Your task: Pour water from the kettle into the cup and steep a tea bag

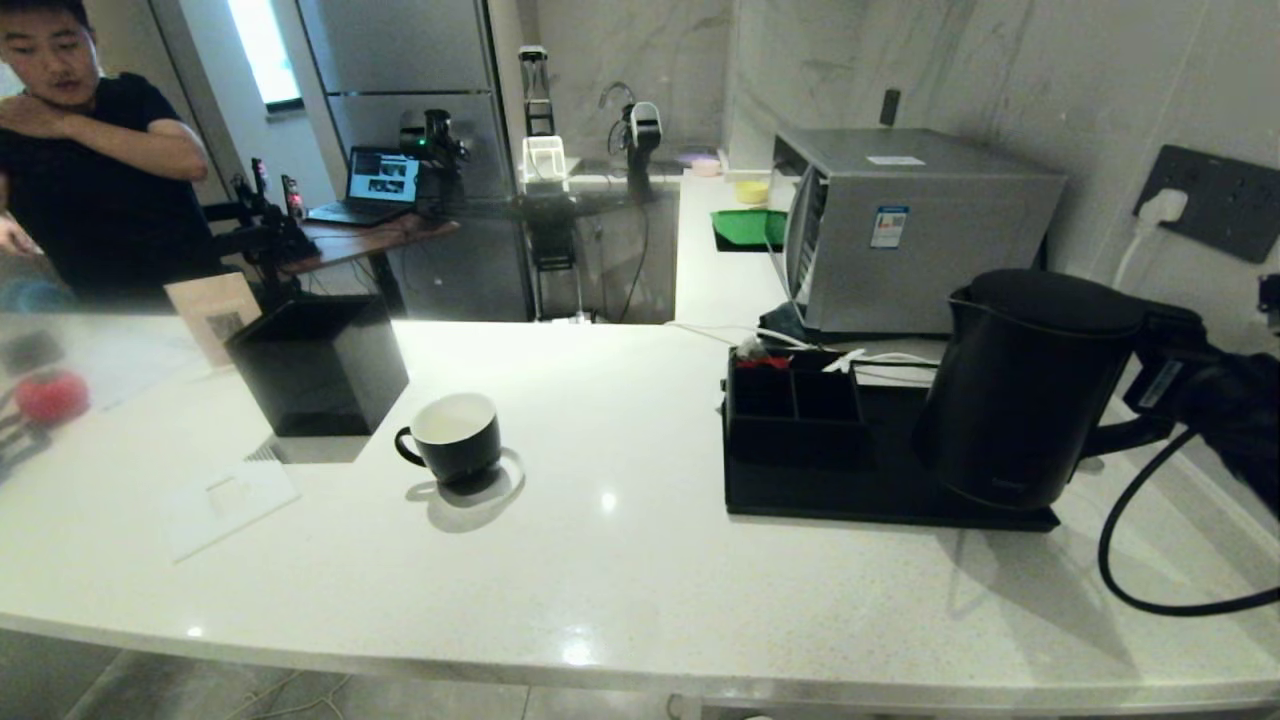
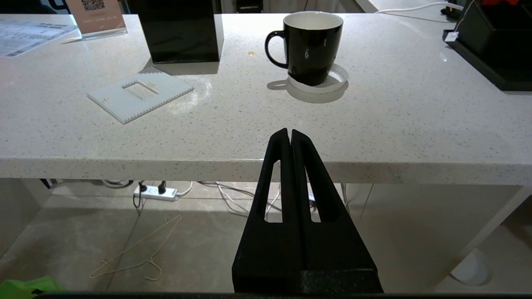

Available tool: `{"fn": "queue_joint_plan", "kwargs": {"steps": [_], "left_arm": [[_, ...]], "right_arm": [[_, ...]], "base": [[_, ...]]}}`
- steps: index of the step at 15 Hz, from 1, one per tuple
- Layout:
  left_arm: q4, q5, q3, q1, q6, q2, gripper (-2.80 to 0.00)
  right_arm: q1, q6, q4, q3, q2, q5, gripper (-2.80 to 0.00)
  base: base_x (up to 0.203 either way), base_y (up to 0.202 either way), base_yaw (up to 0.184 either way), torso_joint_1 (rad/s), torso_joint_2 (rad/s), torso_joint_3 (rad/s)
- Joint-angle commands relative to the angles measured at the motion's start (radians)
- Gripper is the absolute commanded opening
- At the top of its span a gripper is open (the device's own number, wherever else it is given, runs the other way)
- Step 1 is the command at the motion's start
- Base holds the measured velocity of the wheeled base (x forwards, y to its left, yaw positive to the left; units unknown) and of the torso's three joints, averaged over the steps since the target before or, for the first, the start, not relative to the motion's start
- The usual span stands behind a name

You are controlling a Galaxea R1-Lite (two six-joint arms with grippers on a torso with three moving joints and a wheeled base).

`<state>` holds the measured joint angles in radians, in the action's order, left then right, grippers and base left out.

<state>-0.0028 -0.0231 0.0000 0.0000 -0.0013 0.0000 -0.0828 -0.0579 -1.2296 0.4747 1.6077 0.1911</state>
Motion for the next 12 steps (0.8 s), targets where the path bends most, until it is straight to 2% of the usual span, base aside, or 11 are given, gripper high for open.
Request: {"fn": "queue_joint_plan", "kwargs": {"steps": [1, 12], "left_arm": [[0.000, 0.000, 0.000, 0.000, 0.000, 0.000, -2.80], [0.000, 0.000, 0.000, 0.000, 0.000, 0.000, -2.80]], "right_arm": [[0.000, 0.000, -0.007, -0.001, 0.001, 0.001, -2.80], [0.000, 0.000, -0.005, -0.008, 0.006, -0.001, -2.80]], "base": [[0.000, 0.000, 0.000, 0.000, 0.00, 0.000], [0.000, 0.000, 0.000, 0.000, 0.00, 0.000]]}}
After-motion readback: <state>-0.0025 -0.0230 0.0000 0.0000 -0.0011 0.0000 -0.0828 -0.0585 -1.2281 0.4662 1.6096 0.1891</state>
